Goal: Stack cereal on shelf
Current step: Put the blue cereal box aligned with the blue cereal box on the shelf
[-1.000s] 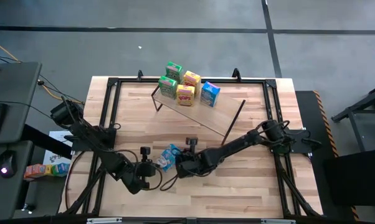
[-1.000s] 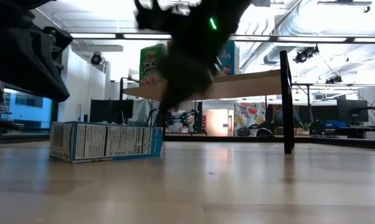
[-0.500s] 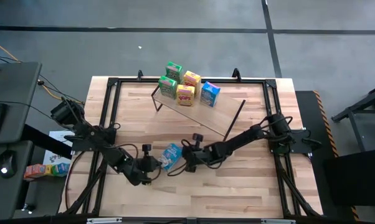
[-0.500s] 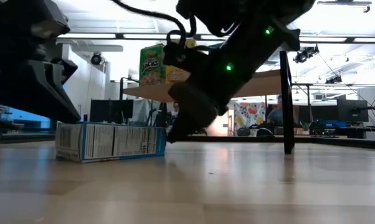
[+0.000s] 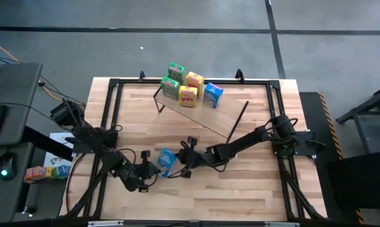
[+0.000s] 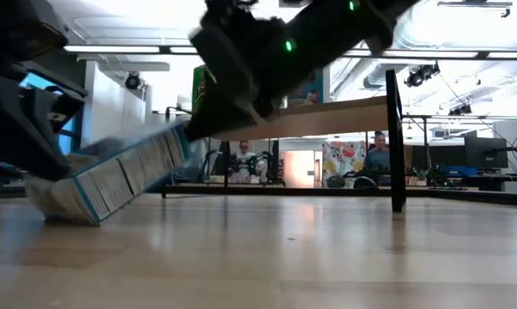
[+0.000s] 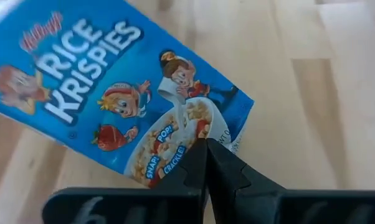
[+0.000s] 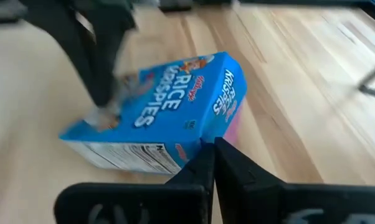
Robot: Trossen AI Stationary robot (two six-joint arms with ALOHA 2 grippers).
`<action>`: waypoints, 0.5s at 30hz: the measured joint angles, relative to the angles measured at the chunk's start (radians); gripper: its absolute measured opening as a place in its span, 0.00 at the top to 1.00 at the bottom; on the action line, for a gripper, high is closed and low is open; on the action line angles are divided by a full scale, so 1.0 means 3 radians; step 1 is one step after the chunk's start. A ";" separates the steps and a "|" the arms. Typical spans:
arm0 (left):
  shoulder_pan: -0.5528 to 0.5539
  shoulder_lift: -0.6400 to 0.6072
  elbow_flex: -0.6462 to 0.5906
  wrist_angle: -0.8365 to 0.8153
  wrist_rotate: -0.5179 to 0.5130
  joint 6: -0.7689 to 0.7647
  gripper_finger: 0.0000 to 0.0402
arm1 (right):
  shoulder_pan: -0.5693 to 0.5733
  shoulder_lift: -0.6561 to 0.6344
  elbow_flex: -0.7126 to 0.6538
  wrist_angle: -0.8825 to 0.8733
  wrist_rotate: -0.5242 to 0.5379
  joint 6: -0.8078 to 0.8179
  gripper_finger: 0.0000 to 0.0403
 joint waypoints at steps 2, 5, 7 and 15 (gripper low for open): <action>-0.0053 0.0002 0.0000 -0.0001 -0.0007 -0.0073 1.00 | 0.0035 -0.0003 0.0064 0.0022 -0.0073 -0.0001 1.00; -0.0129 0.0009 -0.0003 -0.0012 0.0004 -0.0176 1.00 | 0.0105 -0.0008 0.0156 0.0061 -0.0178 -0.0002 1.00; -0.0157 0.0010 -0.0012 -0.0052 -0.0012 -0.0220 1.00 | 0.0161 -0.0008 0.0208 0.0077 -0.0261 -0.0029 1.00; -0.0130 0.0024 -0.0022 -0.0121 -0.0110 -0.0385 1.00 | 0.0293 0.0013 0.0324 0.0103 -0.0458 -0.0116 1.00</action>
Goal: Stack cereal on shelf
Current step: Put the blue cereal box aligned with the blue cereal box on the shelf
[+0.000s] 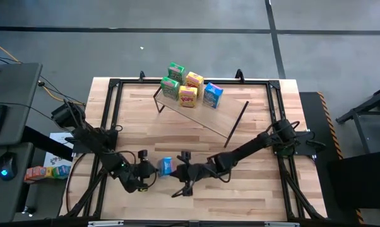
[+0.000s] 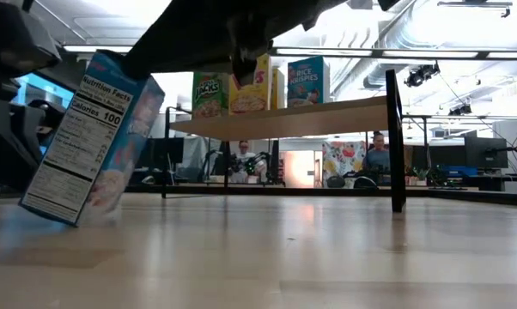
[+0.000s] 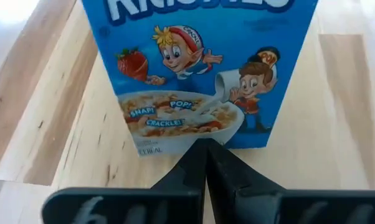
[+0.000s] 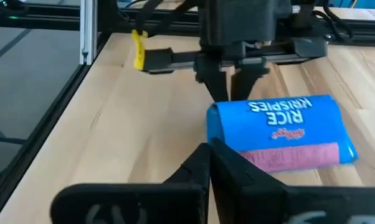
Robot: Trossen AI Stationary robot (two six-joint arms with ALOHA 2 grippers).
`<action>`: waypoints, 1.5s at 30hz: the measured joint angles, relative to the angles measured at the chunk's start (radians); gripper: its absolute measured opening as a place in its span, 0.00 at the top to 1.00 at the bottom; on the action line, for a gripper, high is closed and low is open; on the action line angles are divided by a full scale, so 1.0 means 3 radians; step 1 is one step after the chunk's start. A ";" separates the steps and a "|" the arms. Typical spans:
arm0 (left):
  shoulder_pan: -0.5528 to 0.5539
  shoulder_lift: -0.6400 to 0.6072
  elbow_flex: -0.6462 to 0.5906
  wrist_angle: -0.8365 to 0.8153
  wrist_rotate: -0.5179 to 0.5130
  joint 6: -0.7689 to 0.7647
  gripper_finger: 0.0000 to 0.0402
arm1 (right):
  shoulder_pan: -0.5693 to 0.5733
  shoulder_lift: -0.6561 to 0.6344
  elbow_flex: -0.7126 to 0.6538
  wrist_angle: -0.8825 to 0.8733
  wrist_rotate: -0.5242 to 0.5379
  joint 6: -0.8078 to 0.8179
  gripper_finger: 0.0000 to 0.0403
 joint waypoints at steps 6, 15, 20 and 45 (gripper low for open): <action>0.0128 0.0166 0.0006 0.0087 -0.0071 0.0027 1.00 | -0.0046 0.0002 0.0000 0.0063 0.0034 -0.0039 1.00; 0.0248 0.0441 0.0020 0.0248 -0.0186 0.0033 1.00 | -0.0169 0.0002 0.0001 0.0339 -0.0113 -0.0208 1.00; 0.0205 0.0417 0.0015 0.0266 -0.0231 0.0064 1.00 | -0.0173 0.0002 0.0001 0.0485 -0.0146 -0.0302 1.00; -0.0079 -0.1404 0.0013 -0.1366 -0.0690 -0.0357 1.00 | -0.0232 -0.0022 0.1936 -0.2381 0.0118 0.0460 0.40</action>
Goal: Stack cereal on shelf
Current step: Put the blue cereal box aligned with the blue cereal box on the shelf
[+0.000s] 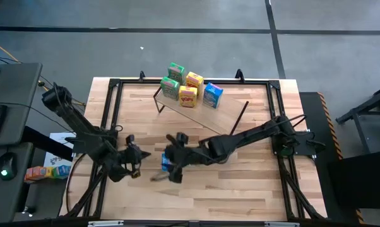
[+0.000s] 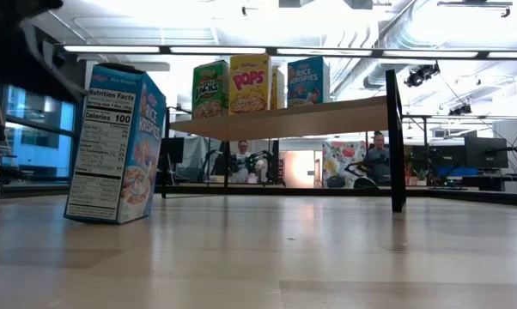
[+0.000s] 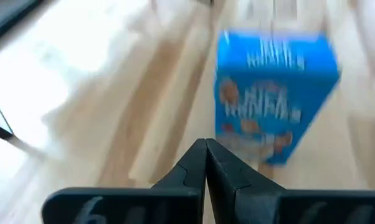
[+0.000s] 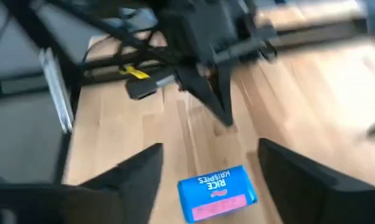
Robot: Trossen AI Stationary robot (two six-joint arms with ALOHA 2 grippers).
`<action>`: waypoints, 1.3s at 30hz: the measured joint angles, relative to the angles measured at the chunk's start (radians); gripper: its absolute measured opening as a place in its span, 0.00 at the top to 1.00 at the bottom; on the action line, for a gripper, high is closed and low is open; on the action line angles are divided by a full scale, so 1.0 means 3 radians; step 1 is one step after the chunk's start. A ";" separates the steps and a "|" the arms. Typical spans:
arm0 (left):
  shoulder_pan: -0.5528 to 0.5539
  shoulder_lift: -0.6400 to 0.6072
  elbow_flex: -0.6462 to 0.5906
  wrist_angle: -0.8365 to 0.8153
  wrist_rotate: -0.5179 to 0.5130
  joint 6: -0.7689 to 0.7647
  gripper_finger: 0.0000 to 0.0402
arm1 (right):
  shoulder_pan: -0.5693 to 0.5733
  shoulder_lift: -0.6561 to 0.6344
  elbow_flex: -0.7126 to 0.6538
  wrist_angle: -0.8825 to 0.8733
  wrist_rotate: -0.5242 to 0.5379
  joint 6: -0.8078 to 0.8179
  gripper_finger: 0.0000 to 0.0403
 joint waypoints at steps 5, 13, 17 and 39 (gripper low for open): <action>0.0005 -0.0643 0.0003 -0.0112 -0.0175 0.0124 1.00 | -0.0099 0.0048 0.0322 -0.0554 -0.0042 0.1273 0.22; 0.0010 -0.1464 0.0069 -0.0115 -0.0169 0.0723 1.00 | -0.0159 0.0046 0.0435 -0.0942 -0.0423 0.2850 0.18; 0.0084 -0.1682 0.0252 -0.0099 -0.0194 0.1175 1.00 | -0.0196 0.0105 0.0432 -0.0921 -0.0632 0.3412 0.18; 0.0158 -0.1840 0.0427 -0.0127 -0.0271 0.2001 1.00 | -0.0386 0.0521 0.0429 -0.0908 -0.0952 0.3697 0.18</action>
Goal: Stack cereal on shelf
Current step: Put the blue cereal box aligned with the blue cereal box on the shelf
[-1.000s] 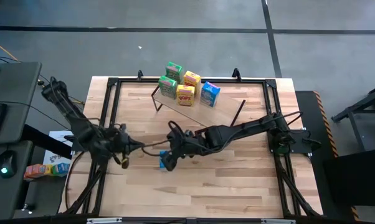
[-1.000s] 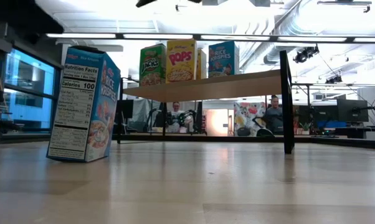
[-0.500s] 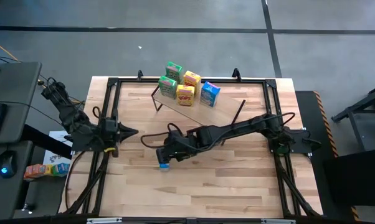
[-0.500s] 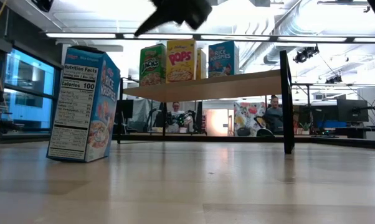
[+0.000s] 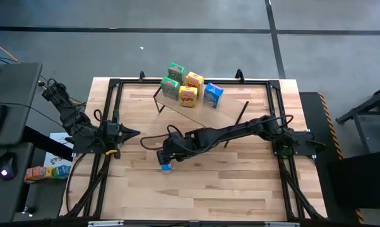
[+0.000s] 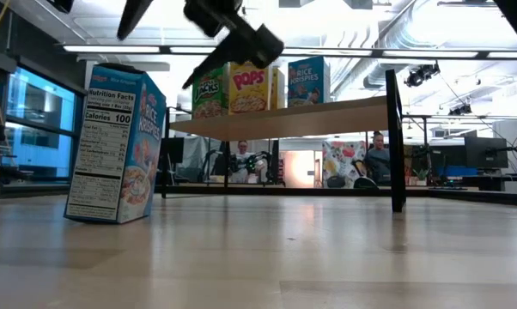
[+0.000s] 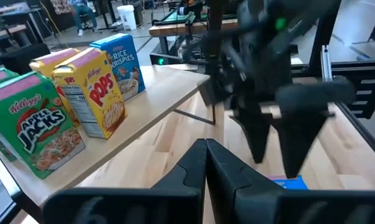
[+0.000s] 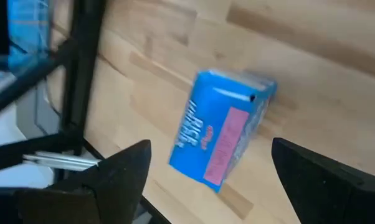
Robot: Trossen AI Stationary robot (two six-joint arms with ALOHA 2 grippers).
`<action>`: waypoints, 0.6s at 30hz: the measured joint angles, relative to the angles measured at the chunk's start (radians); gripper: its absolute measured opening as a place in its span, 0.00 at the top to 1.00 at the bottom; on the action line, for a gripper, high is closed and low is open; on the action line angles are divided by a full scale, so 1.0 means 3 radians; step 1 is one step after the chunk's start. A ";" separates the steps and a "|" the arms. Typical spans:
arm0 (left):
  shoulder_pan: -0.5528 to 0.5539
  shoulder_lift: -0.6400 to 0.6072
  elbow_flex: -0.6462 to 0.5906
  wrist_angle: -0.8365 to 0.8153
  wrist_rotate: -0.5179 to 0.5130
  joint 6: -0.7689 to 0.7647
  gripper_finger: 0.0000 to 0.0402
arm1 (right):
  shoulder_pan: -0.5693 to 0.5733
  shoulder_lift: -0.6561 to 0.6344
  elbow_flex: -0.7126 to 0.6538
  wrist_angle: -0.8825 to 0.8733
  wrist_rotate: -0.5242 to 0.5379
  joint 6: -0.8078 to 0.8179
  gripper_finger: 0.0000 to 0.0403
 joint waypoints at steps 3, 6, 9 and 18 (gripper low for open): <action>0.0000 -0.0001 0.0000 0.0013 -0.0002 0.0043 1.00 | 0.0000 0.0106 -0.0004 0.0091 -0.0106 0.0000 0.18; 0.0000 0.0000 0.0000 0.0013 -0.0002 0.0024 1.00 | 0.0001 0.0144 -0.0004 0.0238 -0.0111 -0.0046 0.18; 0.0000 0.0000 0.0000 0.0014 -0.0003 0.0017 1.00 | 0.0000 0.0178 -0.0003 0.0257 -0.0115 -0.0065 0.18; 0.0000 -0.0001 0.0000 0.0012 -0.0009 0.0043 1.00 | 0.0000 0.0304 -0.0004 0.0281 -0.0090 -0.0109 0.18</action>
